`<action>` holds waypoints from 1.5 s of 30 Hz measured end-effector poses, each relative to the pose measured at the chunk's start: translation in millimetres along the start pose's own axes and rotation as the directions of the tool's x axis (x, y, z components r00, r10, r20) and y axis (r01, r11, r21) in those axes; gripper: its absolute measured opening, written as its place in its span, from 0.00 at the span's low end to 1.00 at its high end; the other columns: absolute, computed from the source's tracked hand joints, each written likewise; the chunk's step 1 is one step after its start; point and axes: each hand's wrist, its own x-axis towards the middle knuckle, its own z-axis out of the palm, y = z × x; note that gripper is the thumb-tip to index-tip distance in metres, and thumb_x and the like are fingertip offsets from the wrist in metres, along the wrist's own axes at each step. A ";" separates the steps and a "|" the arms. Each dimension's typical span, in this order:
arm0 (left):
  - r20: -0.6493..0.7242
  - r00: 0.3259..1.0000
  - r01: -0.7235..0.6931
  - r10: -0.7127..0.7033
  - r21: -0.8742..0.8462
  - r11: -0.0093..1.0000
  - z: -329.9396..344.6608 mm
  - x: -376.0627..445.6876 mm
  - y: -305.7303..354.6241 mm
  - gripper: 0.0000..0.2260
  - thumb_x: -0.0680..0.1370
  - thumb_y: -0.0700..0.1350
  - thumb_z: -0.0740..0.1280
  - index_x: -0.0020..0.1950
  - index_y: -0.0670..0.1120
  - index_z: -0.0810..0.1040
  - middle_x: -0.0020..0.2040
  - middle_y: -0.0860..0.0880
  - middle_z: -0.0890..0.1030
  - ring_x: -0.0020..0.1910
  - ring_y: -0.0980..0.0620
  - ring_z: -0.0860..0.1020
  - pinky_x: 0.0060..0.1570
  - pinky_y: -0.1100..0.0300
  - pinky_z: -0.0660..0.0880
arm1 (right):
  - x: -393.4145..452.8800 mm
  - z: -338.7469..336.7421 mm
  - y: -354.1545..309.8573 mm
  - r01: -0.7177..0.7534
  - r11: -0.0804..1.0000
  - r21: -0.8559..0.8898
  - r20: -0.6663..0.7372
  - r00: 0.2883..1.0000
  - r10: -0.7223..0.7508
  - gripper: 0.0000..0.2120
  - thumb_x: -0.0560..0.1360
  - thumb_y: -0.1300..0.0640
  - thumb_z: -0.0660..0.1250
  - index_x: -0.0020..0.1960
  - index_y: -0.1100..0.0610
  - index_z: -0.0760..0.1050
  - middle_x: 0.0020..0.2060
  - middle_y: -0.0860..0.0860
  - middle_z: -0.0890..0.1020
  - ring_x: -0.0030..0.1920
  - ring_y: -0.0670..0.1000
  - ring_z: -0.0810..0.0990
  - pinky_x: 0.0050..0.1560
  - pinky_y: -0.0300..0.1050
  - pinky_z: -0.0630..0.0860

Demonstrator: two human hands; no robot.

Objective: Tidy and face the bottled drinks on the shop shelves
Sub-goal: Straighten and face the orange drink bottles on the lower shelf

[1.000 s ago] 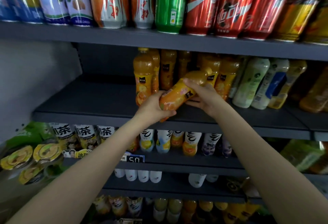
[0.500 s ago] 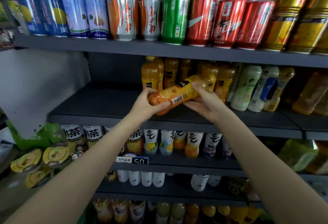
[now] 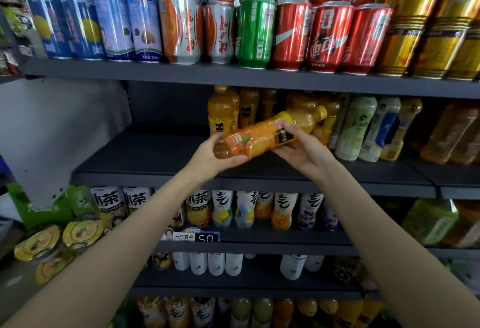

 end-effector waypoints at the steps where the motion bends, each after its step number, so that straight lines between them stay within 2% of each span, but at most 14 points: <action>1: -0.032 0.995 -0.091 0.097 0.148 0.985 0.3 -0.9 0.6 0.29 0.67 0.42 0.76 0.65 0.49 0.67 0.60 0.50 0.74 0.55 0.56 0.75 0.47 0.70 0.73 | -1.0 1.4 -0.4 -0.022 0.999 -0.029 -0.006 1.000 0.022 0.27 0.70 0.60 0.72 0.66 0.59 0.66 0.59 0.63 0.75 0.56 0.60 0.78 0.46 0.53 0.82; 3: -0.040 0.963 -0.233 0.265 0.368 0.900 1.0 -3.3 2.3 0.30 0.68 0.41 0.76 0.65 0.51 0.65 0.60 0.52 0.71 0.56 0.57 0.72 0.48 0.73 0.69 | -2.4 5.0 1.0 -0.083 0.996 -0.015 -0.044 0.996 0.082 0.25 0.70 0.59 0.72 0.63 0.59 0.67 0.56 0.64 0.75 0.56 0.63 0.77 0.47 0.56 0.80; 6: 0.001 0.920 -0.336 0.391 0.516 0.788 0.1 -4.7 -0.4 0.31 0.69 0.41 0.75 0.68 0.49 0.64 0.66 0.50 0.68 0.61 0.55 0.69 0.57 0.64 0.69 | -2.3 9.1 5.7 -0.101 0.993 0.054 -0.099 0.989 0.106 0.24 0.71 0.60 0.72 0.61 0.59 0.65 0.51 0.63 0.75 0.60 0.65 0.74 0.49 0.59 0.78; 8: 0.029 0.923 -0.339 0.384 0.533 0.775 -2.9 -3.5 -1.9 0.32 0.69 0.41 0.75 0.68 0.49 0.63 0.66 0.50 0.68 0.61 0.55 0.69 0.56 0.64 0.70 | -1.6 9.5 8.6 -0.078 0.995 0.062 -0.100 0.991 0.084 0.25 0.70 0.61 0.73 0.62 0.60 0.65 0.52 0.63 0.75 0.60 0.64 0.75 0.49 0.58 0.79; 11: 0.067 0.941 -0.318 0.330 0.499 0.806 -6.5 -1.2 -3.1 0.30 0.68 0.44 0.76 0.64 0.50 0.64 0.61 0.55 0.67 0.58 0.58 0.69 0.48 0.73 0.67 | 1.8 6.6 9.9 0.001 1.000 -0.020 -0.086 0.996 -0.003 0.28 0.71 0.62 0.72 0.66 0.60 0.64 0.58 0.61 0.76 0.56 0.61 0.78 0.48 0.55 0.80; 16: 0.111 0.954 -0.296 0.278 0.484 0.824 -6.7 3.0 -12.3 0.31 0.66 0.46 0.77 0.63 0.53 0.64 0.60 0.57 0.68 0.58 0.57 0.70 0.54 0.65 0.67 | 5.0 4.2 11.2 0.110 0.974 -0.198 0.008 0.994 -0.110 0.16 0.71 0.63 0.71 0.55 0.56 0.69 0.52 0.55 0.80 0.52 0.54 0.81 0.58 0.54 0.77; 24: 0.125 0.959 -0.280 0.254 0.543 0.791 -9.9 11.4 -26.5 0.30 0.68 0.47 0.76 0.65 0.50 0.65 0.63 0.53 0.69 0.59 0.57 0.69 0.58 0.60 0.69 | 11.7 2.8 14.4 0.196 0.923 -0.330 0.103 0.980 -0.171 0.20 0.69 0.65 0.72 0.56 0.52 0.68 0.57 0.54 0.78 0.58 0.54 0.78 0.57 0.49 0.77; 26: 0.072 0.964 -0.257 0.258 0.517 0.816 -12.7 16.2 -34.4 0.27 0.69 0.45 0.75 0.64 0.49 0.66 0.62 0.52 0.72 0.58 0.56 0.72 0.58 0.59 0.71 | 16.8 3.9 16.1 0.247 0.857 -0.452 0.105 0.969 -0.224 0.23 0.68 0.65 0.74 0.58 0.53 0.69 0.56 0.53 0.78 0.59 0.53 0.77 0.57 0.49 0.77; 30: -0.129 0.955 -0.178 0.266 0.468 0.866 -22.5 29.9 -46.4 0.26 0.71 0.43 0.73 0.66 0.45 0.66 0.61 0.48 0.73 0.58 0.53 0.73 0.59 0.54 0.72 | 38.4 8.1 20.1 0.299 0.565 -0.769 0.116 0.935 -0.336 0.35 0.64 0.62 0.78 0.65 0.51 0.64 0.60 0.48 0.74 0.62 0.50 0.73 0.63 0.51 0.71; 33: -0.226 0.944 -0.121 0.239 0.438 0.891 -22.4 41.1 -46.0 0.28 0.71 0.44 0.74 0.66 0.44 0.65 0.61 0.48 0.71 0.57 0.55 0.71 0.54 0.62 0.69 | 57.2 10.5 20.9 0.285 0.481 -0.829 0.114 0.928 -0.354 0.37 0.64 0.60 0.78 0.68 0.54 0.63 0.62 0.51 0.74 0.63 0.53 0.73 0.64 0.54 0.72; 35: -0.283 0.939 -0.063 0.196 0.418 0.906 -19.5 50.4 -46.9 0.28 0.71 0.43 0.73 0.67 0.43 0.65 0.62 0.46 0.70 0.60 0.51 0.71 0.54 0.61 0.68 | 68.9 13.6 21.4 0.297 0.433 -0.851 0.123 0.915 -0.385 0.37 0.66 0.60 0.77 0.69 0.56 0.63 0.63 0.53 0.73 0.63 0.54 0.73 0.62 0.50 0.72; 39: -0.360 0.928 0.042 0.097 0.359 0.932 -13.5 69.6 -51.6 0.30 0.72 0.44 0.73 0.69 0.42 0.62 0.66 0.43 0.68 0.64 0.46 0.69 0.60 0.54 0.69 | 93.2 28.5 26.8 0.309 0.416 -0.855 0.118 0.897 -0.425 0.32 0.68 0.61 0.76 0.67 0.59 0.64 0.60 0.54 0.75 0.62 0.53 0.74 0.55 0.40 0.69; 42: -0.398 0.917 0.094 0.039 0.309 0.946 -10.0 85.4 -54.6 0.34 0.72 0.45 0.73 0.72 0.40 0.59 0.67 0.41 0.67 0.66 0.43 0.67 0.64 0.49 0.68 | 109.5 36.6 31.1 0.293 0.409 -0.864 0.099 0.896 -0.433 0.31 0.69 0.61 0.75 0.67 0.60 0.64 0.60 0.55 0.76 0.62 0.54 0.74 0.55 0.39 0.68; 45: -0.426 0.904 0.091 0.025 0.250 0.964 -7.9 101.9 -57.4 0.34 0.70 0.46 0.74 0.70 0.38 0.62 0.64 0.40 0.71 0.64 0.42 0.70 0.62 0.47 0.69 | 119.3 36.7 38.5 0.315 0.448 -0.837 0.097 0.890 -0.445 0.30 0.70 0.60 0.74 0.67 0.60 0.64 0.59 0.55 0.77 0.61 0.53 0.76 0.55 0.40 0.70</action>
